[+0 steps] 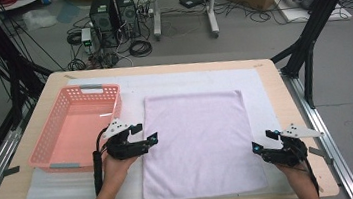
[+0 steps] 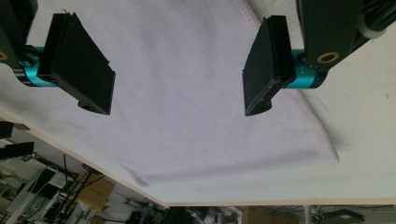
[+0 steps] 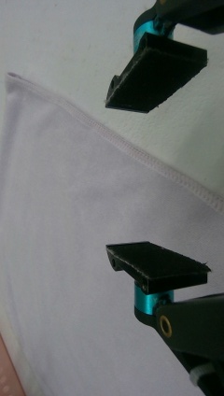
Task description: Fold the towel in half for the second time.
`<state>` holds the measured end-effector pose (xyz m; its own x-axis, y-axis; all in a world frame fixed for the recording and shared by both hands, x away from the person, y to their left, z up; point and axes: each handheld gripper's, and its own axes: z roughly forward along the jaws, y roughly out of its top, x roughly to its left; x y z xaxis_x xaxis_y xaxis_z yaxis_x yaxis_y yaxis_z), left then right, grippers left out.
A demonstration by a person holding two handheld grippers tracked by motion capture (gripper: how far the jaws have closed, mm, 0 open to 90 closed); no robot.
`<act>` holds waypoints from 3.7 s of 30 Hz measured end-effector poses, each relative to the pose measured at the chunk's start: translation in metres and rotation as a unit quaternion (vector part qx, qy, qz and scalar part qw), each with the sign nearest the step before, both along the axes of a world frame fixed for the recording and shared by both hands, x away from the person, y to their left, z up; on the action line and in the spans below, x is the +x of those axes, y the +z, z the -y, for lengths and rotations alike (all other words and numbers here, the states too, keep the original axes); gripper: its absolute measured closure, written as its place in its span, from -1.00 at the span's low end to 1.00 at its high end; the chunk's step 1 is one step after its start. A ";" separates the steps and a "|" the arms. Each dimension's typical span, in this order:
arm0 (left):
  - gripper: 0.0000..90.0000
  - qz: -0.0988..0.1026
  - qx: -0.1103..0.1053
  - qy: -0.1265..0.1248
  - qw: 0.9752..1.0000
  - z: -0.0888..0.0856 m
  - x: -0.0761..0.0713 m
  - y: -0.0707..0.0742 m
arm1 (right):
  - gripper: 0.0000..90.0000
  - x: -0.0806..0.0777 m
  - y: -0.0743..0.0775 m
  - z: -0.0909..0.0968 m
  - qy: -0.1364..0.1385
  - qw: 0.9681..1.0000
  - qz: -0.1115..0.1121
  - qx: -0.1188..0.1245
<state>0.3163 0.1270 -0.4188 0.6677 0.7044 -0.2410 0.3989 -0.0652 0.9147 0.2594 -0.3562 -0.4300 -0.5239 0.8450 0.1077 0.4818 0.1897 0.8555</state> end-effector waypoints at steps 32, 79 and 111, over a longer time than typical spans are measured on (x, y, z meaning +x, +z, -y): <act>-0.39 -0.116 0.041 0.117 0.986 0.021 0.123 -0.018 | -0.55 0.149 0.010 -0.015 -0.032 0.997 -0.076 -0.009; 0.90 -0.050 0.020 0.129 0.990 0.014 0.099 0.031 | 0.85 0.139 0.031 -0.023 -0.047 0.999 -0.021 -0.015; 0.89 -0.001 0.079 0.018 0.997 -0.005 -0.047 0.002 | 0.81 0.010 0.016 -0.022 0.005 0.999 0.011 -0.040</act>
